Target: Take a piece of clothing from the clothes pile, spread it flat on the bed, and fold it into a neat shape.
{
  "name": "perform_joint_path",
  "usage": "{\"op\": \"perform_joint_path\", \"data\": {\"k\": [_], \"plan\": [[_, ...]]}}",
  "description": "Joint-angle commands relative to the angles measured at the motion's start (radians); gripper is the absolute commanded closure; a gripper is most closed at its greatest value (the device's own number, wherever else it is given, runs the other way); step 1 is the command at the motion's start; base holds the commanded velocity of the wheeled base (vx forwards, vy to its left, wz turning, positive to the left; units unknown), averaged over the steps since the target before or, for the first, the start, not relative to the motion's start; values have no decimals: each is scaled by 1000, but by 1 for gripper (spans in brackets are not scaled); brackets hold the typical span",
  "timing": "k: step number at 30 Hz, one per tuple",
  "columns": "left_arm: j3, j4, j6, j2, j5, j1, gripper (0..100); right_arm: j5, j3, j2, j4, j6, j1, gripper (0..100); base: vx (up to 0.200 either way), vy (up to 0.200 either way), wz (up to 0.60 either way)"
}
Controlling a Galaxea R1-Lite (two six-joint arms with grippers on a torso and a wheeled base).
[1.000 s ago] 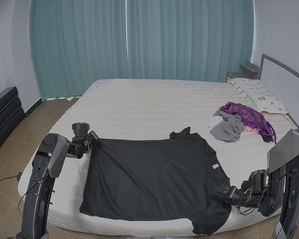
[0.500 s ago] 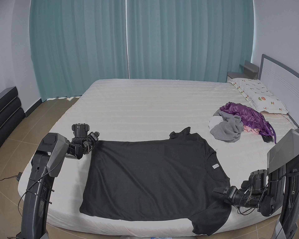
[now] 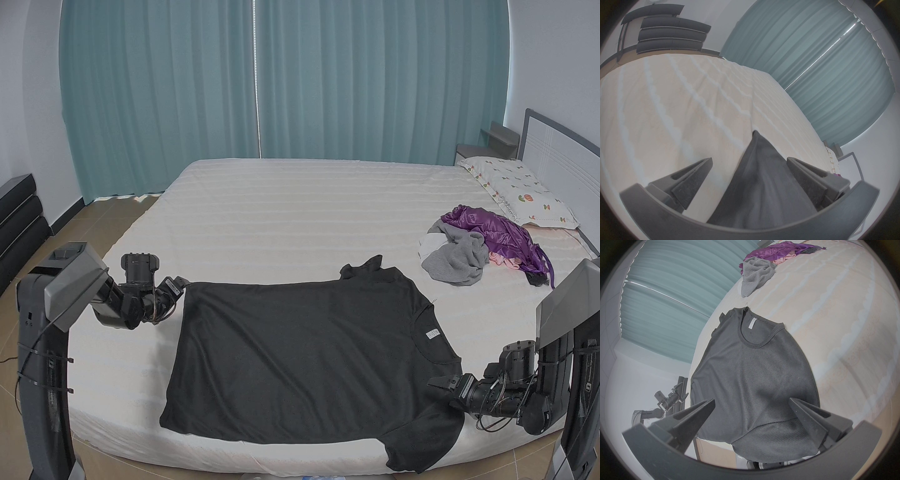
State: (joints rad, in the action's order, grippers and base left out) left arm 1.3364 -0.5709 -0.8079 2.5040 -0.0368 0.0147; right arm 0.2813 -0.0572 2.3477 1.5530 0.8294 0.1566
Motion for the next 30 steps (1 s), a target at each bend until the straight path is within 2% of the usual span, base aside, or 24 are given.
{"op": "perform_joint_path", "data": {"k": [1,3,12,20,24,25,27,28,30], "plan": [[-688,-267,-34,-435,-98,-15,0,3,0,-1,13,1,0,0,0,0,0],[-780,-317,-34,-452,-110,-16,0,3,0,-1,13,1,0,0,0,0,0],[-1080,-501,-28,-432,-144,-27,0,1,0,-1,13,-1,1,0,-200,0,0],[-1250,-684,9,-330,-129,-85,0,1,2,1,13,-1,1,0,0,0,0],[-1304,-779,50,-254,-57,-134,0,1,2,1,13,-1,1,0,0,0,0],[-1313,-805,50,-223,-17,-153,0,1,2,1,13,-1,1,0,0,0,0],[-1313,-805,50,-223,-17,-153,0,1,2,1,13,-1,1,0,0,0,0],[-1313,-848,55,-182,31,-174,0,1,2,1,13,-1,1,0,0,0,0],[-1315,-874,64,-160,48,-182,0,3,2,1,13,-1,1,0,0,0,0]]}}
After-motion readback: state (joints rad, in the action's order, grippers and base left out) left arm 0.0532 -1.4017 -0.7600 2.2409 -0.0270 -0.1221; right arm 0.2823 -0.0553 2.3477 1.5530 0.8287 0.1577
